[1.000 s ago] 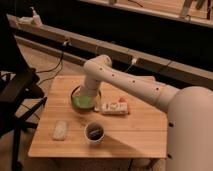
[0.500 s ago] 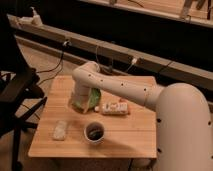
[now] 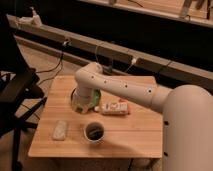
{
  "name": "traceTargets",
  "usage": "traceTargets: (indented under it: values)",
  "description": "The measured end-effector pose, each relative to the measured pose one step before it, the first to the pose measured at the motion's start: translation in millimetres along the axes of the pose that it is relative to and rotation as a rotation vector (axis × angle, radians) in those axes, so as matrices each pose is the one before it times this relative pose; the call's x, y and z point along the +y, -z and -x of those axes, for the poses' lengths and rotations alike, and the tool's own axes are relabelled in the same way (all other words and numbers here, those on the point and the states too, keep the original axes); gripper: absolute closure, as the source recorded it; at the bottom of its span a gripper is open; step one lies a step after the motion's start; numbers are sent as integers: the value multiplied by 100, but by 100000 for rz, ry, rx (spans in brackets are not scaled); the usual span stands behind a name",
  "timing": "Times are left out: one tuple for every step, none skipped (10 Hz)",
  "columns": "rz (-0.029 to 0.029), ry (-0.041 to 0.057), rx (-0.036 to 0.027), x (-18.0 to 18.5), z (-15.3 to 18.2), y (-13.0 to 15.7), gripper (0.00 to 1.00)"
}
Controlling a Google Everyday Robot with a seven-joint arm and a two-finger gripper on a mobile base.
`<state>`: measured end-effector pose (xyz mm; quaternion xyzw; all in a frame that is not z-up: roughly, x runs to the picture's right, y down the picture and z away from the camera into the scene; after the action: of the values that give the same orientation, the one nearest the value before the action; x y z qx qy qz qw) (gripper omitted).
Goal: Place the white sponge in the ceramic bowl
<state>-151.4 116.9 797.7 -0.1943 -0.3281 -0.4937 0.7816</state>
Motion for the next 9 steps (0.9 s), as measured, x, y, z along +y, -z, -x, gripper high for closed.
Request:
traceTargets:
  values:
    - [-226, -283, 206, 128, 105, 49, 52]
    - [-25, 261, -16, 270, 322, 340, 44]
    - [1152, 1292, -620, 91, 260, -85, 35]
    - [1169, 2872, -1234, -466, 128, -615, 26]
    - [1895, 2740, -1912, -461, 204, -1209, 21]
    - [975, 2151, -1673, -709, 215, -1148, 20]
    - [1447, 3148, -3004, -1231, 434, -1918, 20]
    - [657, 2772, -2991, -1226, 348, -1761, 20]
    - [764, 2352, -2778, -717, 236, -1278, 20]
